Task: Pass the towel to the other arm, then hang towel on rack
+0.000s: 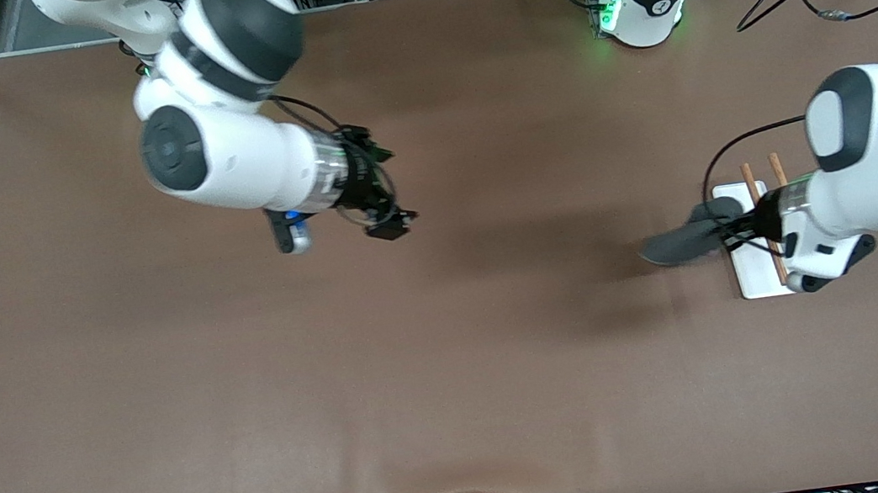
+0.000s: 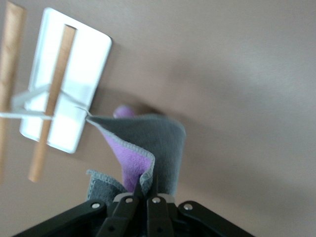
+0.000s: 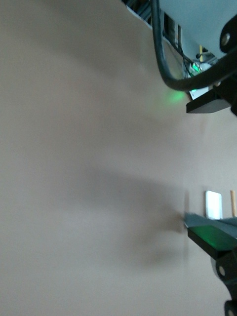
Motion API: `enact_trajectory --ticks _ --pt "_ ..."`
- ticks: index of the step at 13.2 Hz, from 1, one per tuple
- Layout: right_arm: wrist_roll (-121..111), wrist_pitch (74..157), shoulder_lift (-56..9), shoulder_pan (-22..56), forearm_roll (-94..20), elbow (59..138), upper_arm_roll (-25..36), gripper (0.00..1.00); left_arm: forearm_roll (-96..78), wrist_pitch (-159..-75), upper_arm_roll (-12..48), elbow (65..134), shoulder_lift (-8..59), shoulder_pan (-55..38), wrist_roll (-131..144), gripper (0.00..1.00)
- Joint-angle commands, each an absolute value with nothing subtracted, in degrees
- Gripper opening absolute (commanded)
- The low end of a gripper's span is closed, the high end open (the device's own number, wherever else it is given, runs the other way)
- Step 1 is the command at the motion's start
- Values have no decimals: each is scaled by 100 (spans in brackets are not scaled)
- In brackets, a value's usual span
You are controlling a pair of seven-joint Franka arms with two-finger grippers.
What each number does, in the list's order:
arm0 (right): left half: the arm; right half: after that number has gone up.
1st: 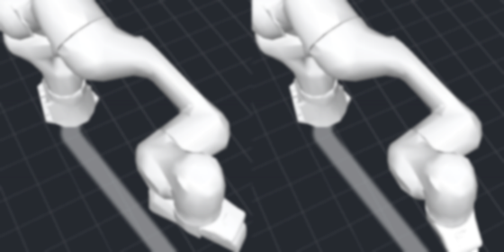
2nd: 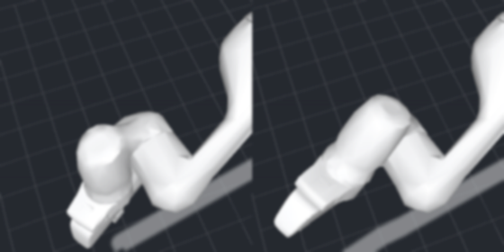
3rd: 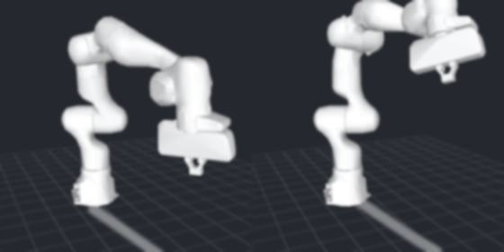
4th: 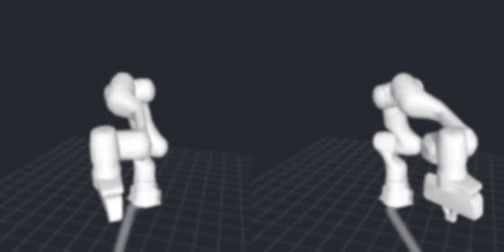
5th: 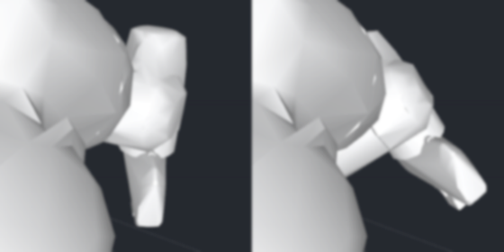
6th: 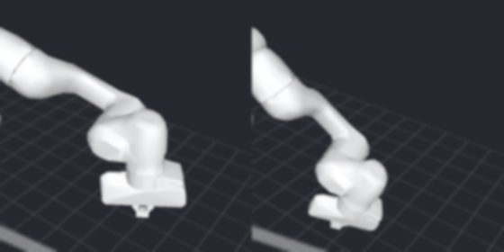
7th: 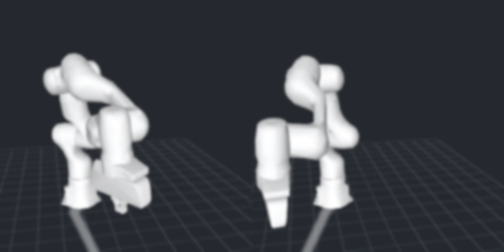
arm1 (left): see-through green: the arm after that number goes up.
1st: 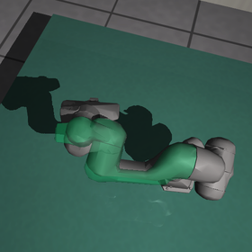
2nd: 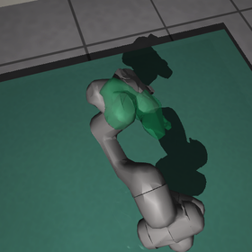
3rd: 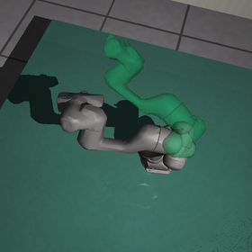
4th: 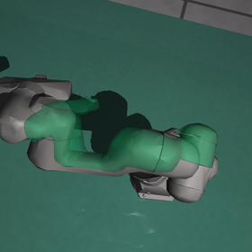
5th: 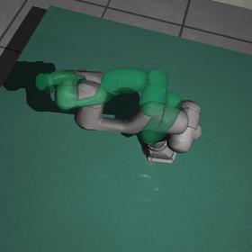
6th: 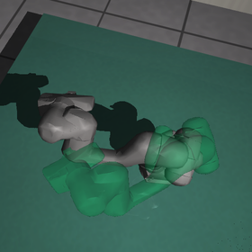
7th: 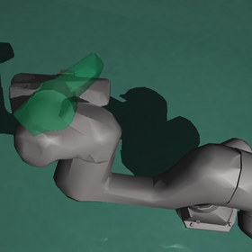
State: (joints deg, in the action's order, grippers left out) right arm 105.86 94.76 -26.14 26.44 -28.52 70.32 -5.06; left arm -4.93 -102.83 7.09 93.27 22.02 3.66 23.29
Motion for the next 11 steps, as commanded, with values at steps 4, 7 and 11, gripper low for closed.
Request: enact_trajectory --ticks 4,7,11 --pt "8564 8132 -2154 1900 -2585 7005 -562 100 -316 -10195 800 9448 2074 1326 574 0" --pt "7544 7613 -2057 1434 -2303 6830 -563 100 -430 -10178 835 9404 2083 1792 -50 0" --pt "5559 7190 -2065 854 -1795 6478 -563 100 -553 -10265 826 9343 2179 2135 -964 0"
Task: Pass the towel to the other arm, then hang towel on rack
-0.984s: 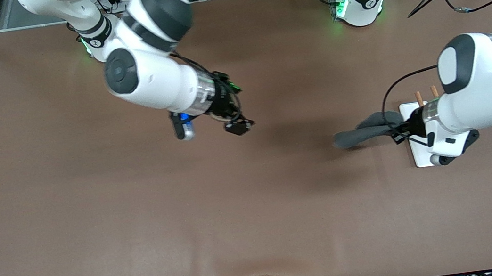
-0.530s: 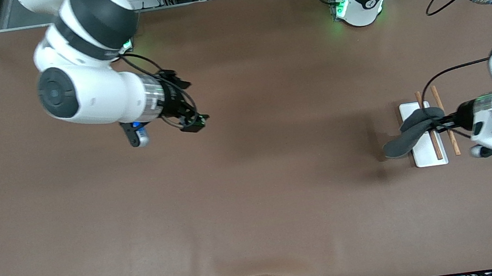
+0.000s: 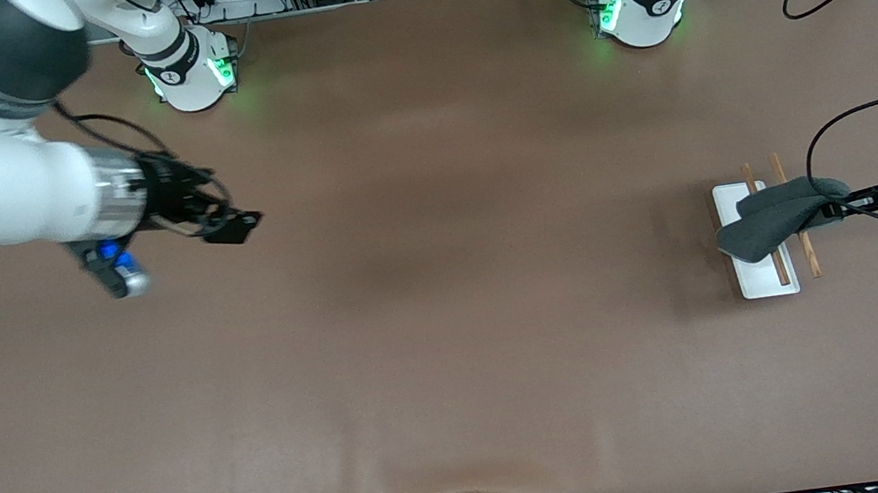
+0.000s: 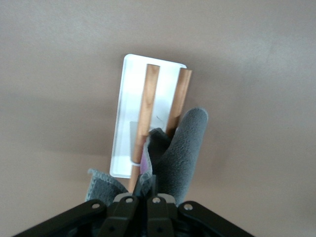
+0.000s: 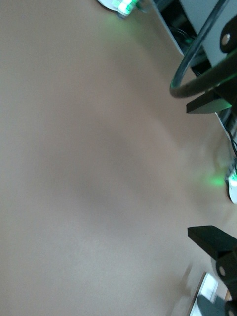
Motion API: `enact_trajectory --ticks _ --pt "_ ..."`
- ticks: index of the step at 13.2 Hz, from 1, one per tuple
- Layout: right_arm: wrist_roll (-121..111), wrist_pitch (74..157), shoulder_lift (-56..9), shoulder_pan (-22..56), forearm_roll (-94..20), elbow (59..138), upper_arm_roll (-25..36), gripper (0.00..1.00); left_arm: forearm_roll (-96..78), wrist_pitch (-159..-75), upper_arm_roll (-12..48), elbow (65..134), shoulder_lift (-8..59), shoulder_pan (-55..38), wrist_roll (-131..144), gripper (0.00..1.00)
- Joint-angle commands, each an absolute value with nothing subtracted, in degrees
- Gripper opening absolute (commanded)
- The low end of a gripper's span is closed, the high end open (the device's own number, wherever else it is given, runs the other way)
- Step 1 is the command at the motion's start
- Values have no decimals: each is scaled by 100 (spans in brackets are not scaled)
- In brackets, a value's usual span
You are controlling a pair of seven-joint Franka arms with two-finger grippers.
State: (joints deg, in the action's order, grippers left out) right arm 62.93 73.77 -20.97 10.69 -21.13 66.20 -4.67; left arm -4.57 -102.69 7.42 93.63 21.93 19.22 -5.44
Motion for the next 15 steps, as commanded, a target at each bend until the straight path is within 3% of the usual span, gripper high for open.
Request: enact_trajectory --ticks 1,6,9,10,12,13,14,15 --pt "5120 7120 -2065 748 -1584 6417 -563 100 -623 -10274 826 9299 2267 2249 -1202 0" --pt "1538 7040 -2048 458 172 6285 -563 100 -790 -10511 826 9290 2592 2557 -1915 0" --pt "433 7084 -2048 72 378 6284 -554 100 -800 -10634 826 9290 2742 2619 -2222 0" --pt "48 7032 -2022 -25 343 6284 -562 100 -800 -10661 826 9281 2777 2671 -2302 9" --pt "-719 7092 -1602 -236 334 6685 -563 100 -791 -10748 826 9290 2812 2716 -2425 49" --pt "-712 7293 -1339 -307 308 7106 -563 100 -800 -10827 826 9290 2821 2733 -2600 91" --pt "-703 7626 -1023 -386 299 7615 -563 100 -800 -10880 826 9281 2856 2760 -2723 100" --pt "-703 7925 -637 -500 247 8229 -571 100 -852 -10898 826 9264 2839 2803 -2751 100"
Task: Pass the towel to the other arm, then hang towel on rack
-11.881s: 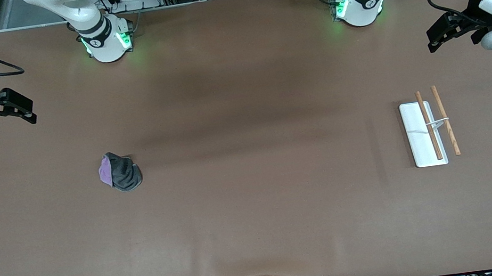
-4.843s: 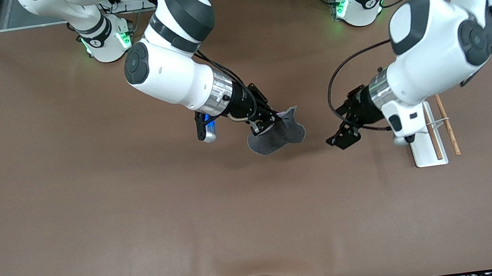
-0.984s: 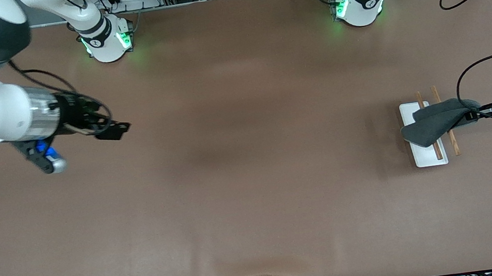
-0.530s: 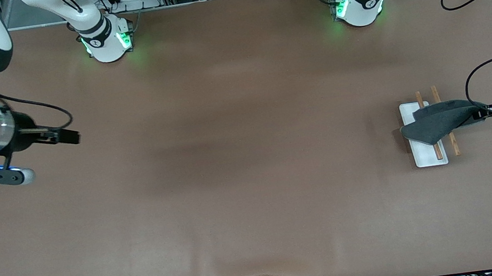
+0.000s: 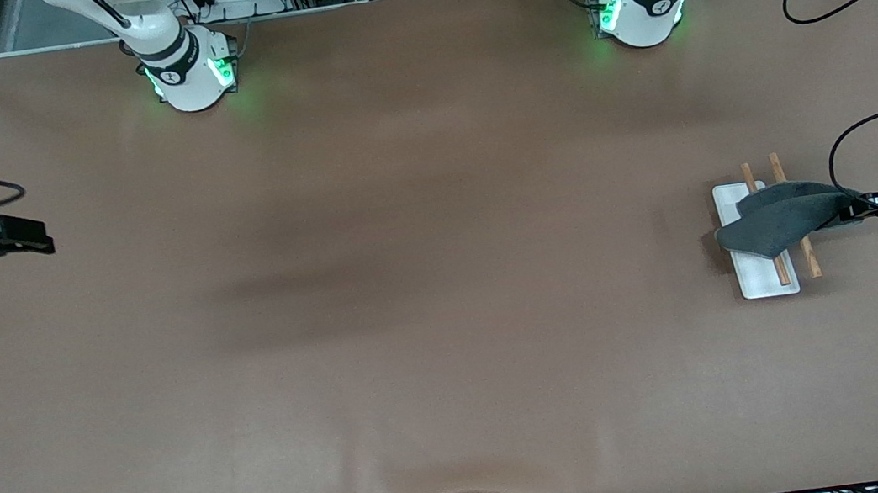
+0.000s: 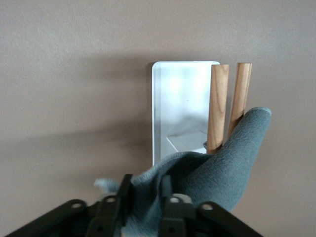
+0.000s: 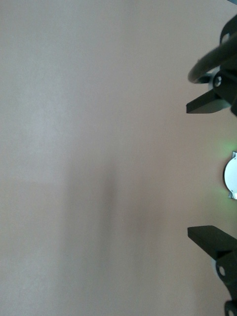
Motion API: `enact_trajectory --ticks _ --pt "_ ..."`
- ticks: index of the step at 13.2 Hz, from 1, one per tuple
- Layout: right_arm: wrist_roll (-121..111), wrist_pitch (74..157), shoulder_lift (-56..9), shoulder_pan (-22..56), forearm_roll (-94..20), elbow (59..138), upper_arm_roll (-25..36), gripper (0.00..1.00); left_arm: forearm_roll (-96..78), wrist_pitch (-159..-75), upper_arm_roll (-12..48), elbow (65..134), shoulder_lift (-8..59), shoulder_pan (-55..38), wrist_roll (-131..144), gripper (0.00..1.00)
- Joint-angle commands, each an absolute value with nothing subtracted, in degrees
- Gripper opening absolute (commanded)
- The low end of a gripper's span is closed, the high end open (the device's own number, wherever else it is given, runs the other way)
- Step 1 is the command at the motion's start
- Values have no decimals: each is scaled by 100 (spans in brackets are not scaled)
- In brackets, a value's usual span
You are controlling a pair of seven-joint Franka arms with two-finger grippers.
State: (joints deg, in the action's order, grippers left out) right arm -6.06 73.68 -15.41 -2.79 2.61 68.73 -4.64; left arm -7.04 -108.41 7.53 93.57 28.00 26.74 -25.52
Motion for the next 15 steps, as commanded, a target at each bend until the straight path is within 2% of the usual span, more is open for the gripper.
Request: enact_trajectory --ticks 1,3,5,8,11,15 --pt "-703 8258 -198 -518 150 8888 -563 100 -887 -10898 826 9116 2821 2812 -2794 100" --pt "-703 8936 620 -510 141 10032 -563 100 -826 -10663 835 8643 2769 2743 -3057 100" --pt "-703 9009 782 -518 141 10222 -563 100 -826 -10057 844 8167 2655 2602 -3006 100" --pt "-747 8974 520 -527 167 9521 -563 100 -817 -10002 844 8139 2146 2199 -2727 100" --pt "-703 8675 221 -466 272 8756 -580 100 -556 -9608 853 8139 1689 1663 -1340 100" --pt "-712 8622 -106 -712 229 8428 -571 100 -35 -9019 983 8139 1100 985 164 100"
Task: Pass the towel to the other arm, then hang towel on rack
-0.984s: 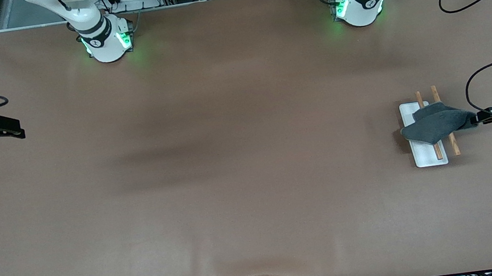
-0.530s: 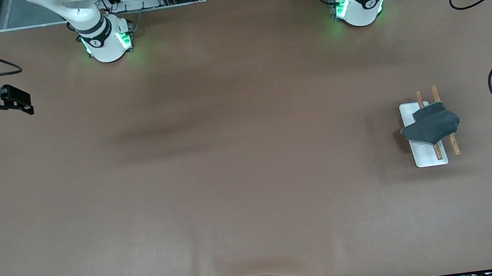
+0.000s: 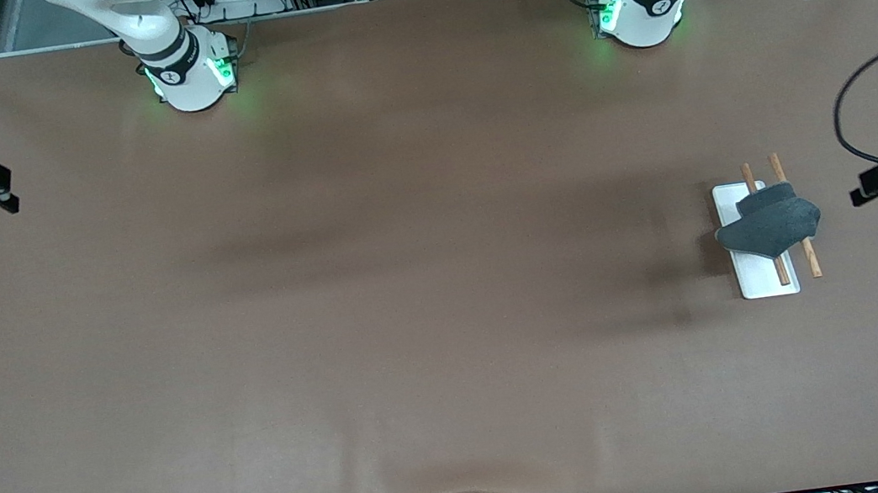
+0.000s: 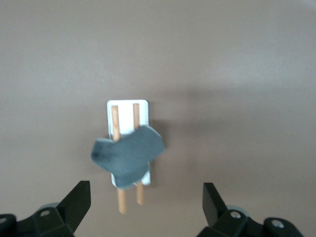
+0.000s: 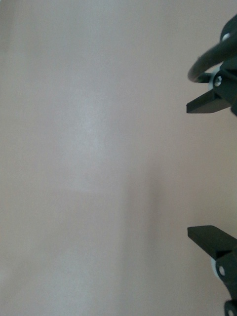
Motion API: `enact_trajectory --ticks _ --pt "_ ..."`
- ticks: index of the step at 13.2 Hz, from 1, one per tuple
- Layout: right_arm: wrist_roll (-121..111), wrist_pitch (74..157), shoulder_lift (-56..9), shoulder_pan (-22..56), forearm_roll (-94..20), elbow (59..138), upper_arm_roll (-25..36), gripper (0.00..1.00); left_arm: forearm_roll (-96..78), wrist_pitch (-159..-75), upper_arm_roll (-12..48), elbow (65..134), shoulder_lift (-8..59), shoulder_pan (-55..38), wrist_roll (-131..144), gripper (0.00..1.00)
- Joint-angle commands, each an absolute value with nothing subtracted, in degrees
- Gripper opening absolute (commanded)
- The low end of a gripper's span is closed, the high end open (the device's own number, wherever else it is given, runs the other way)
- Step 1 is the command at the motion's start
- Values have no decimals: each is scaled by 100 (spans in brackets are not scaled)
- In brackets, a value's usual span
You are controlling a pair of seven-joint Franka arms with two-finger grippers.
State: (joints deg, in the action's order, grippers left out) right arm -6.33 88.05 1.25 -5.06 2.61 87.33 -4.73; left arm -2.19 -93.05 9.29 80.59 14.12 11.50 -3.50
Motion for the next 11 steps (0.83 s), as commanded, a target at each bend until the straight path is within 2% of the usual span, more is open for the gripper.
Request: enact_trajectory --ticks 1,4,5,7,11 --pt "-695 8378 -105 -660 220 8420 -589 100 -26 -8913 1063 8130 994 967 419 100" --pt "-686 8297 -97 -571 220 8411 -606 100 -44 -8650 1169 8112 897 949 413 100" --pt "-686 8288 -97 -571 220 8411 -606 100 -35 -8509 1082 8138 662 714 517 100" --pt "-694 8279 -97 -528 211 8402 -615 100 44 -8482 469 8191 501 -32 816 100" --pt "-694 8262 -53 -203 220 8402 -615 100 -35 -8464 387 8541 151 -158 826 100"
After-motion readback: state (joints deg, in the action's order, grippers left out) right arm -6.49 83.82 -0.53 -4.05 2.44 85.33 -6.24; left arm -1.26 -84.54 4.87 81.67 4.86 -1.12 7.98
